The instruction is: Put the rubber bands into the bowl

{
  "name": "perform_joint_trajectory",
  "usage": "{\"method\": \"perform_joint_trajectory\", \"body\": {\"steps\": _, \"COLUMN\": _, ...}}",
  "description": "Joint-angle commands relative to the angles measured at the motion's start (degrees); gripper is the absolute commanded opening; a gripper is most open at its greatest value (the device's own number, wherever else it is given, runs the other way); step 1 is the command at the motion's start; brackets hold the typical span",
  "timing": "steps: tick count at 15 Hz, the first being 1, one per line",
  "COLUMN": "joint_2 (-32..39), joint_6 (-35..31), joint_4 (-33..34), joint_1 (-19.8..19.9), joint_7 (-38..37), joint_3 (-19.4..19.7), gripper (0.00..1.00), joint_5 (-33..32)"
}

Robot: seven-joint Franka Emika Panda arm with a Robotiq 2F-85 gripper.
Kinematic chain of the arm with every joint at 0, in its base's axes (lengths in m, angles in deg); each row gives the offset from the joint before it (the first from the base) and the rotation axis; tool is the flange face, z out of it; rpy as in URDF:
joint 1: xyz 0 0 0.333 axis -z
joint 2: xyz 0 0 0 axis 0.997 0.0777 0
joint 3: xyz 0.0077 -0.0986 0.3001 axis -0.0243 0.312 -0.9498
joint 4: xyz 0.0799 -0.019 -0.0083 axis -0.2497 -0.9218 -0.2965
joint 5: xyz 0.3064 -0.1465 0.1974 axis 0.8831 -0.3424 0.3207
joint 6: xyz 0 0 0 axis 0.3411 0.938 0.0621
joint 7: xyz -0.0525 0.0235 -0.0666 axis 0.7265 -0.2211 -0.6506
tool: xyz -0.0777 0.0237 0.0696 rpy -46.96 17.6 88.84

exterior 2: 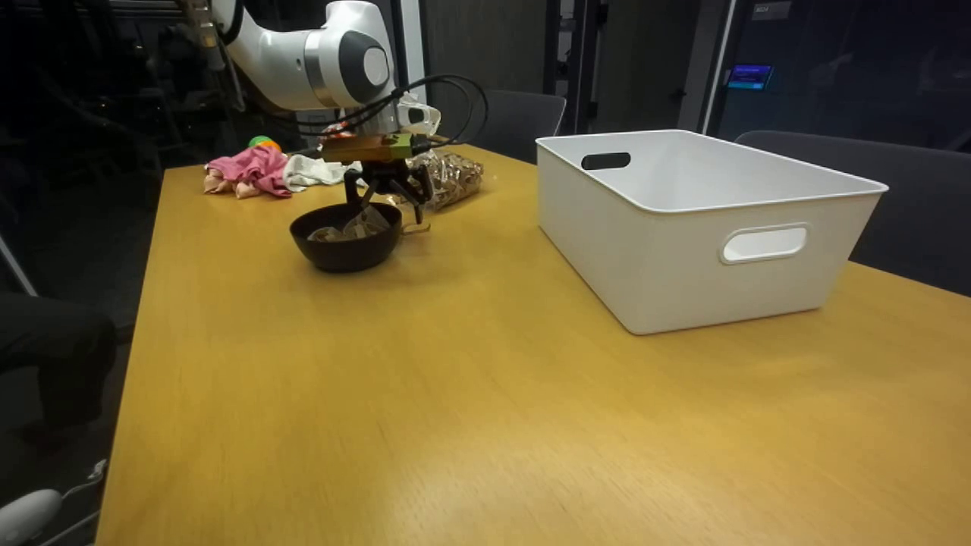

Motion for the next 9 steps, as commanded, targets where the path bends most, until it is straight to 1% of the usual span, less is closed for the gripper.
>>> {"method": "perform_joint_trajectory", "body": {"steps": 1, "joint_2": -1.73, "joint_6": 3.03, "joint_4": 0.68, "joint_1": -0.72, "joint_7": 1.2, "joint_3": 0.37, "gripper": 1.0, "joint_5": -1.45}}
{"method": "perform_joint_trajectory", "body": {"steps": 5, "joint_2": -2.41, "joint_6": 4.92, "joint_4": 1.79, "joint_1": -1.12, "joint_7": 1.57, "joint_3": 0.52, "gripper": 1.0, "joint_5": -3.29}}
{"method": "perform_joint_trajectory", "body": {"steps": 9, "joint_2": -1.3, "joint_6": 3.06, "joint_4": 3.03, "joint_1": -1.15, "joint_7": 2.0, "joint_3": -0.13, "gripper": 1.0, "joint_5": -2.85}}
